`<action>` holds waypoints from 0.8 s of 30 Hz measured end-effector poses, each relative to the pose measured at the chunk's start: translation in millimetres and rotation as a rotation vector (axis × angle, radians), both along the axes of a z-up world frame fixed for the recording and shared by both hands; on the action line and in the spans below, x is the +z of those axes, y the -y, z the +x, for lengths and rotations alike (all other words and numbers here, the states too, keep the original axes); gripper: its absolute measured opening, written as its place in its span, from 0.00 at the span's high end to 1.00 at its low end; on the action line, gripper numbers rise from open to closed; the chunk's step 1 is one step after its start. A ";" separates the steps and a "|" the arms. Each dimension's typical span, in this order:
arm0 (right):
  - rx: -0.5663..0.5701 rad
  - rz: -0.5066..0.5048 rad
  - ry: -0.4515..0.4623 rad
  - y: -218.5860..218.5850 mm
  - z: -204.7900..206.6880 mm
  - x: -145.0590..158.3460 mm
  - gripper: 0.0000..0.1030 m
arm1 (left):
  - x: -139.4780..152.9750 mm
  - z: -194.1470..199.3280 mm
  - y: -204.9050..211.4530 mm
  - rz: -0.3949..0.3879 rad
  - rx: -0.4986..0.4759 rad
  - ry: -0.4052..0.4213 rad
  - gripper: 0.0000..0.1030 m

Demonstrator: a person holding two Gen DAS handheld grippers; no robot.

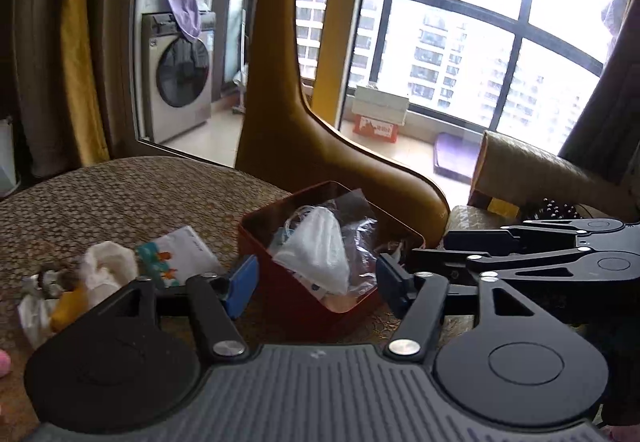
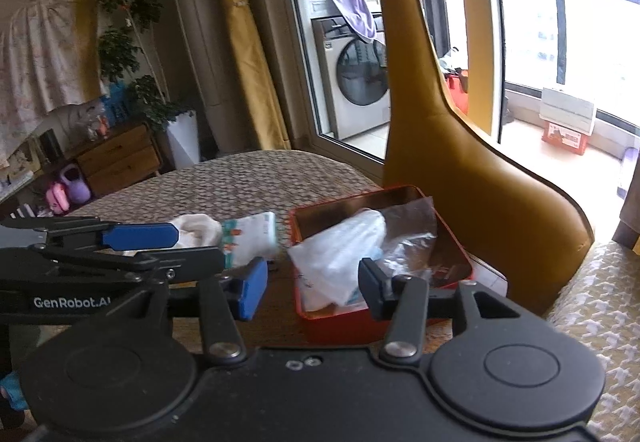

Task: Organize soft objects
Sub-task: 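Withdraw both open tools from the tin toward the duck and gauze cloth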

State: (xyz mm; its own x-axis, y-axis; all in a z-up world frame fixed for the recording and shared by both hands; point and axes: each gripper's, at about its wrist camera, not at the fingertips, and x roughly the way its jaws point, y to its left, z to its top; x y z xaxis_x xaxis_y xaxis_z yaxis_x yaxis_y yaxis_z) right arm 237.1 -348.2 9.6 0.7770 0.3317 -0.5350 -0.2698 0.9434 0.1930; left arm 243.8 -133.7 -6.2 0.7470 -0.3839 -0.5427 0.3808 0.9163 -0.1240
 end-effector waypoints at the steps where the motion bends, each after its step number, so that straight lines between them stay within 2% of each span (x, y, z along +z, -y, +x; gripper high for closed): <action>1: 0.003 0.004 0.002 -2.4 -2.0 1.1 0.50 | 1.5 -3.4 -4.4 -0.001 0.010 0.004 0.30; 6: 0.029 0.015 0.011 -18.3 -12.8 4.6 0.44 | 3.5 -18.8 -25.6 0.013 0.050 0.008 0.30; 13: 0.102 0.013 0.025 -50.2 -26.1 7.9 0.34 | 3.1 -36.2 -61.7 0.030 0.106 0.014 0.21; 18: 0.130 0.014 0.040 -70.9 -30.5 11.4 0.23 | 0.5 -44.7 -88.8 0.030 0.137 0.012 0.16; 22: 0.140 0.007 0.042 -84.1 -29.7 10.4 0.17 | -3.0 -46.8 -109.6 0.035 0.167 0.014 0.06; 24: 0.144 0.006 0.043 -90.6 -28.4 9.9 0.09 | -5.8 -47.3 -120.8 0.041 0.185 0.020 0.03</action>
State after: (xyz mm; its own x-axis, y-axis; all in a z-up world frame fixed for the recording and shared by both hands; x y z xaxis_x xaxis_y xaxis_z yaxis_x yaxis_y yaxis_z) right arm 208.7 -257.6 19.4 0.7430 0.4445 -0.5004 -0.4106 0.8931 0.1838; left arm 196.5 -12.8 -12.0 0.8135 -0.2167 -0.5397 0.2072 0.9751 -0.0793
